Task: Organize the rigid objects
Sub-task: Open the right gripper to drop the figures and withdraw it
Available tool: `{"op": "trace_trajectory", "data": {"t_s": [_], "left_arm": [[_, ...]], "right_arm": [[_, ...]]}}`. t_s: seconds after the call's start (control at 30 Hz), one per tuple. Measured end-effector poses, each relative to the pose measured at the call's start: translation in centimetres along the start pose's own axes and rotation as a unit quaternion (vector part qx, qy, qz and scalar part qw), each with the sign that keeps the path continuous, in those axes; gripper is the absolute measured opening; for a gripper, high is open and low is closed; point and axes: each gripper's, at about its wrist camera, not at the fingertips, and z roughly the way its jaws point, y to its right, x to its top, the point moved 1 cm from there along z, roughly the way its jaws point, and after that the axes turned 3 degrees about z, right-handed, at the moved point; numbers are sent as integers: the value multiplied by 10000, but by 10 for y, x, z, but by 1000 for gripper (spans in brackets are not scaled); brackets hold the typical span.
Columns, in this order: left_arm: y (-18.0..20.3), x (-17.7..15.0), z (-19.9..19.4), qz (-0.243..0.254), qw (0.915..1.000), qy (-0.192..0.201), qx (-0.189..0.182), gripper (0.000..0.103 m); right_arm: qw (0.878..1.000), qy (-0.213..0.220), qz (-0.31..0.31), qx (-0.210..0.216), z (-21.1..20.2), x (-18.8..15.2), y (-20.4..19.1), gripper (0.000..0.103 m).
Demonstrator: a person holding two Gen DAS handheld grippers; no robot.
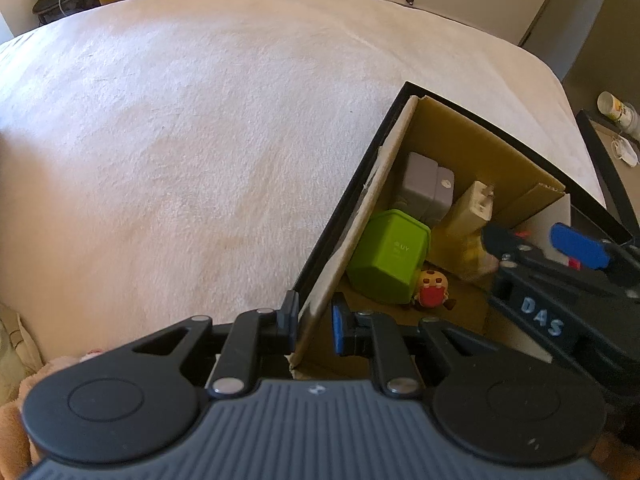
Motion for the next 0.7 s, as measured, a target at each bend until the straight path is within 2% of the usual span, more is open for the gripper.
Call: {"op": "trace_trajectory", "data": {"t_s": [0.33, 0.7], "left_arm": [[1, 0, -1, 2, 10000, 8, 34, 16], [3, -1, -3, 5, 9999, 41, 123, 16]], "right_arm": [[9989, 285, 356, 73, -29, -1, 19, 62], [9959, 396, 811, 45, -39, -10, 53, 62]]}}
